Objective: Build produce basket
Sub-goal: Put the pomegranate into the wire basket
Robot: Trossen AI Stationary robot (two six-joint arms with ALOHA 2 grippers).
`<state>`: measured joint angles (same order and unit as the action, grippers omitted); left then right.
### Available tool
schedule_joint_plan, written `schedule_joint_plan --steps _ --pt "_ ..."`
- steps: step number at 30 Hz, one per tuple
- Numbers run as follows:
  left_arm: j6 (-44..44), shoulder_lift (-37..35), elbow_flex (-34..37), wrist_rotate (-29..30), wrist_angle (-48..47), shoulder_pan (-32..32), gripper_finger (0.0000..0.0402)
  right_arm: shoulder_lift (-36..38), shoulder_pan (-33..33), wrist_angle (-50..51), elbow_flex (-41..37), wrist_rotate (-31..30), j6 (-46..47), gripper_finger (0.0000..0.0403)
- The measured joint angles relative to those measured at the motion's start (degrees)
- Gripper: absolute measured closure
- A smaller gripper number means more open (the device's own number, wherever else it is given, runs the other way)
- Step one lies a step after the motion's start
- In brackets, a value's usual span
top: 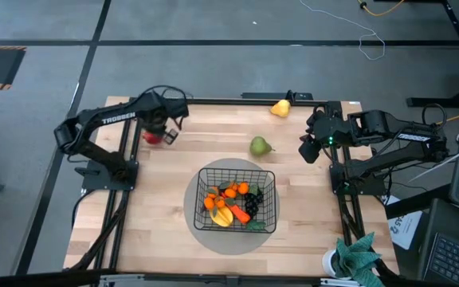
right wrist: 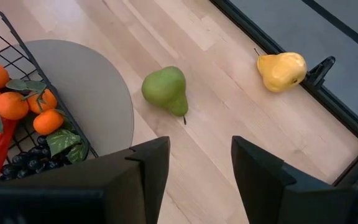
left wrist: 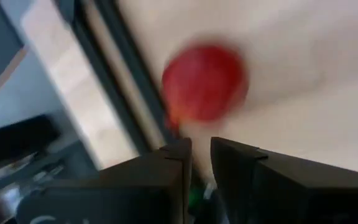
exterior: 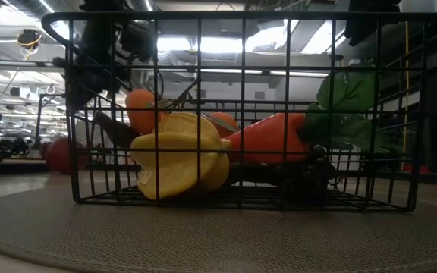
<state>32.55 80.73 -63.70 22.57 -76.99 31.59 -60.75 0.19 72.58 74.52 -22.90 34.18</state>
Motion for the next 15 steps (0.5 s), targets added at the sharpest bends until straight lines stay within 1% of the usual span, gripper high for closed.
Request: schedule_joint_plan --steps 2,4,8,10,12,15 --pt "-1.36 0.44 0.00 2.17 5.24 2.64 0.0353 0.00 0.02 0.00 0.00 0.00 0.01 0.0242" --pt "-2.92 1.13 -0.06 2.84 7.51 5.67 0.0353 0.00 0.01 -0.01 0.00 0.00 0.02 0.0242" --pt "-1.98 4.89 -0.03 3.21 3.11 11.64 0.0353 0.00 0.01 0.00 0.00 0.01 0.04 0.0242" --pt "-1.53 6.81 0.00 4.67 0.98 14.28 0.0353 0.00 0.01 0.00 0.00 0.00 0.03 0.0242" --pt "-1.45 9.00 0.00 6.83 1.38 16.18 0.0353 0.00 0.01 0.00 0.00 0.00 -0.05 0.0242" --pt "-1.40 12.10 0.00 5.47 1.32 17.73 0.0353 0.00 0.00 0.00 0.00 0.00 -0.07 0.0242"
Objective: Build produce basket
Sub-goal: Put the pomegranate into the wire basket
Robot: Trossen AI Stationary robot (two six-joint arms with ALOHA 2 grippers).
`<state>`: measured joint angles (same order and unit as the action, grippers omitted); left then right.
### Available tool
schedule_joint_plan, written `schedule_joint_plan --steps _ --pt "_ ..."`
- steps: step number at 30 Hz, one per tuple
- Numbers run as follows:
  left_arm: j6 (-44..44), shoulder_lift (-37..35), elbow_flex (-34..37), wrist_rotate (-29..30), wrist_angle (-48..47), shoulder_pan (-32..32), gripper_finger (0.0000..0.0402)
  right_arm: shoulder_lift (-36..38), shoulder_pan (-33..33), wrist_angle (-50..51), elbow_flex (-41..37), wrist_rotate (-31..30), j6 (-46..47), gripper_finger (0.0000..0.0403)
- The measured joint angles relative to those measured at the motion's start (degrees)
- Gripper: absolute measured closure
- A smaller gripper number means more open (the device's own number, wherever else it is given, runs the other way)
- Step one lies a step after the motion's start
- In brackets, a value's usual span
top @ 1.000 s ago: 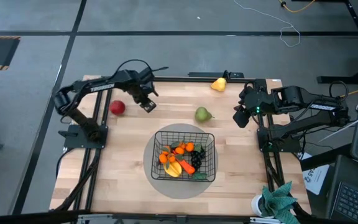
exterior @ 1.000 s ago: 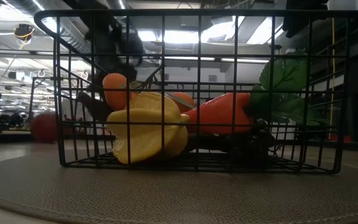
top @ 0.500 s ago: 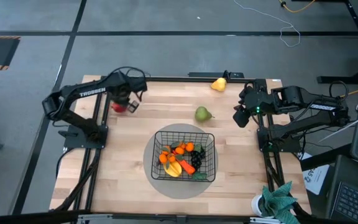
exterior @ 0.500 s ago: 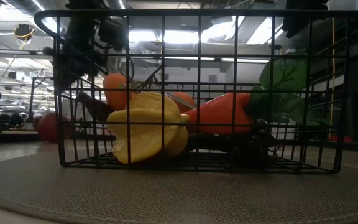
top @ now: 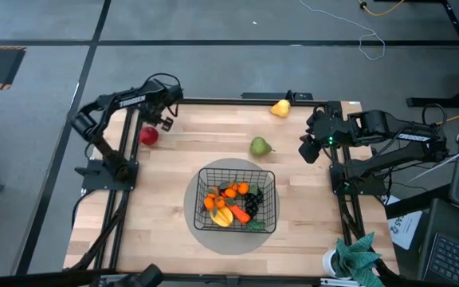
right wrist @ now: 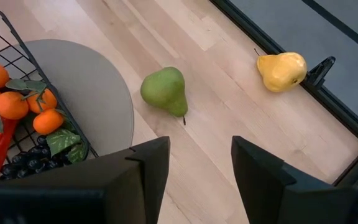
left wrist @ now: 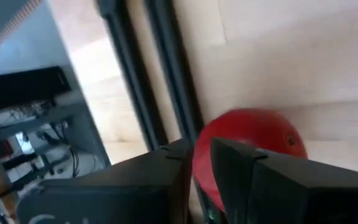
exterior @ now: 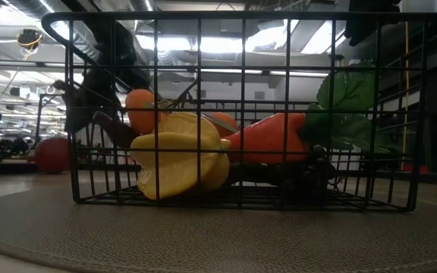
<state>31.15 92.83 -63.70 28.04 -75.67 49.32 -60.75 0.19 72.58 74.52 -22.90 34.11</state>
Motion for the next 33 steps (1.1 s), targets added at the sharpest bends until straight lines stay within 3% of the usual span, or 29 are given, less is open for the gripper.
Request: schedule_joint_plan --steps 7,16,22,33 --pt "-1.68 5.61 0.00 -4.96 -2.43 -0.84 0.0353 0.00 0.01 0.15 0.00 0.00 -0.04 0.0242" --pt "-9.28 5.64 0.00 -24.88 3.22 -2.89 0.0353 0.00 0.00 0.22 0.00 0.00 -0.07 0.0242" --pt "-12.26 5.65 -0.01 -27.79 9.16 -5.88 0.0353 0.03 0.01 0.23 -2.20 0.04 -0.23 0.0242" --pt "-13.94 5.65 -7.79 -27.19 5.50 -8.74 0.0353 0.00 0.02 -0.02 -6.51 6.27 3.40 0.0242"
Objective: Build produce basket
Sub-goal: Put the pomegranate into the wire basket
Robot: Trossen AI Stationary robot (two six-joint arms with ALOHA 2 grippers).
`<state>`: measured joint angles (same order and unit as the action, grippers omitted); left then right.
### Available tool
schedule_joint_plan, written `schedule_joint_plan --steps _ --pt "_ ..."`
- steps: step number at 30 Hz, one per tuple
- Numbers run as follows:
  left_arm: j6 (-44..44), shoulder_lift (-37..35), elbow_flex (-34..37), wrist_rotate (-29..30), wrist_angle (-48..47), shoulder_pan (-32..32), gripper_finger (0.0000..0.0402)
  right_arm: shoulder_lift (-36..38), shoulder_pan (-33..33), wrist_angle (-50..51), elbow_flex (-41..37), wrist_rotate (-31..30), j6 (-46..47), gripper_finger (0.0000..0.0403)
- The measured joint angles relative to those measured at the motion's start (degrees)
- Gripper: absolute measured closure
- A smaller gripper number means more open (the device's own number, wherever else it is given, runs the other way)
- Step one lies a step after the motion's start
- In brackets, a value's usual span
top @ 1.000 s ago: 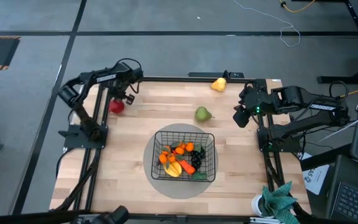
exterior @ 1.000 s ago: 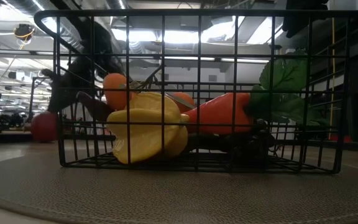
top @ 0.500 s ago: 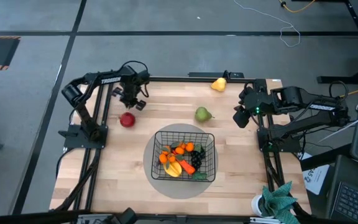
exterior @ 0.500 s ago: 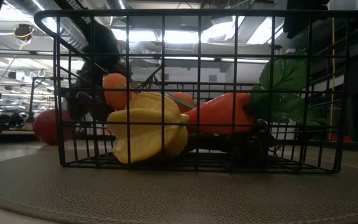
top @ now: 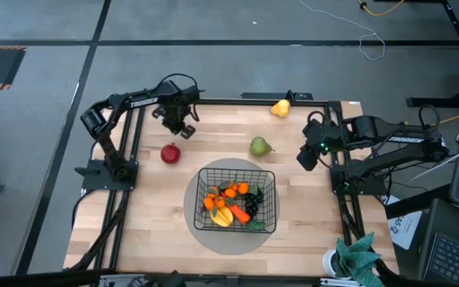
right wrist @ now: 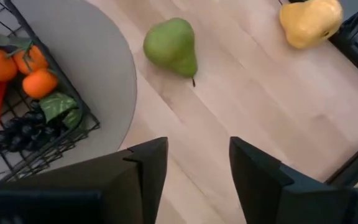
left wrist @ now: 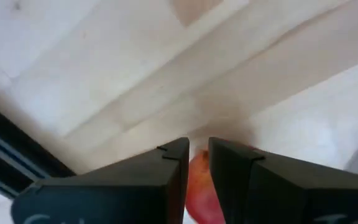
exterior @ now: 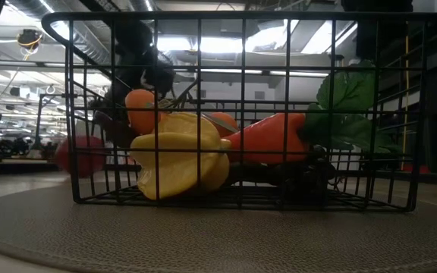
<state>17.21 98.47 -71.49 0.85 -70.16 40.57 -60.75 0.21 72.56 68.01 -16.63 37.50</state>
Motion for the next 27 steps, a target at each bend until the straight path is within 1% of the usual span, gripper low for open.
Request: schedule_joint_plan --steps 4,7,11,15,21,27 --pt "0.53 -0.02 -3.63 2.37 -9.04 -1.19 0.0353 0.00 -0.02 -0.86 0.00 -0.21 1.26 0.0242" --pt "2.33 -0.04 -3.99 2.85 -12.65 -1.94 0.0353 0.00 -0.02 -0.90 0.00 -0.74 1.19 0.0242" --pt "3.35 -0.04 -3.24 3.03 -13.30 -3.93 0.0353 0.00 -0.02 -0.90 0.00 -1.31 1.06 0.0242" --pt "0.38 -0.04 -3.21 7.25 -12.54 -6.05 0.0353 0.00 -0.02 -0.92 0.00 -1.31 1.04 0.0242" --pt "-1.13 -0.04 -3.21 7.20 -13.55 -7.46 0.0353 0.00 -0.02 -1.25 0.00 -1.33 0.97 0.0242" --pt "0.22 -0.04 -3.19 6.78 -13.92 -7.37 0.0353 0.00 -0.04 -1.72 0.00 -1.33 1.04 0.0242"
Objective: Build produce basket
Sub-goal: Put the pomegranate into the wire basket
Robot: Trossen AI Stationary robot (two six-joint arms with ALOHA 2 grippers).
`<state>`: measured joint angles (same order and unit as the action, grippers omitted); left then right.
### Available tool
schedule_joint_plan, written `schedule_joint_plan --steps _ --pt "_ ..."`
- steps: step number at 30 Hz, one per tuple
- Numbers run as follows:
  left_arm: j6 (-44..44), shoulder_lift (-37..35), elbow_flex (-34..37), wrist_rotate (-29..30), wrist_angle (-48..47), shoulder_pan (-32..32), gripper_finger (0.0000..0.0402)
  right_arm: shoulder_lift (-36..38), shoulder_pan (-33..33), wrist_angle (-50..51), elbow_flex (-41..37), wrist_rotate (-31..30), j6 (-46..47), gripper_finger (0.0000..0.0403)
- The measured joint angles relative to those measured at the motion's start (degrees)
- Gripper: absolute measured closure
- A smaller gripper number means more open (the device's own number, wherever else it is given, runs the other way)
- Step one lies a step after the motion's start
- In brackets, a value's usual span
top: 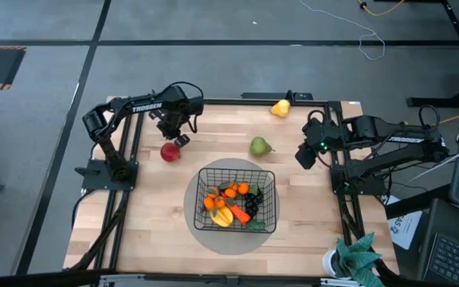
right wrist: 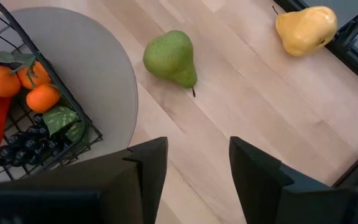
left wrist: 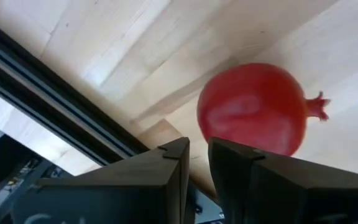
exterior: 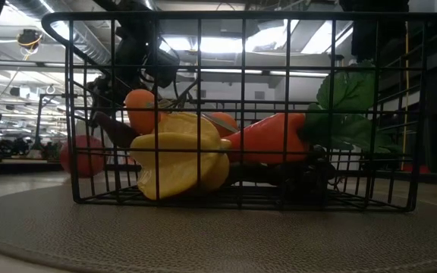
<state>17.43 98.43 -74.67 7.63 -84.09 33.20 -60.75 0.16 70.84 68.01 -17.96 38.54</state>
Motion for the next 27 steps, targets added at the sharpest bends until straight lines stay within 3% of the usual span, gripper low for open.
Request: schedule_joint_plan --steps 5,10,14,17,22,27 --pt "-0.74 0.00 0.00 -0.24 0.06 -0.06 0.0353 0.00 0.02 -0.25 0.00 -0.01 0.00 0.0242" --pt "-0.97 -0.56 -1.19 -1.23 -6.01 -0.38 0.0360 0.00 0.02 -0.43 0.00 -0.49 0.00 0.0242" --pt "5.29 -4.33 -1.29 -11.72 -5.96 -2.52 0.0382 0.00 0.02 -0.47 0.00 -0.57 0.00 0.0242" --pt "12.65 -6.09 -0.28 -12.58 -5.93 -6.43 0.0398 0.00 0.02 -0.47 0.00 -0.55 0.00 0.0242" --pt "18.77 -6.65 5.80 -11.26 -5.81 -13.20 0.0400 0.00 0.02 -0.25 0.00 -0.50 0.00 0.0242" --pt "19.24 -6.45 14.67 -10.70 -0.76 -17.47 0.0400 0.00 0.02 -0.05 0.00 -0.39 -1.75 0.0242"
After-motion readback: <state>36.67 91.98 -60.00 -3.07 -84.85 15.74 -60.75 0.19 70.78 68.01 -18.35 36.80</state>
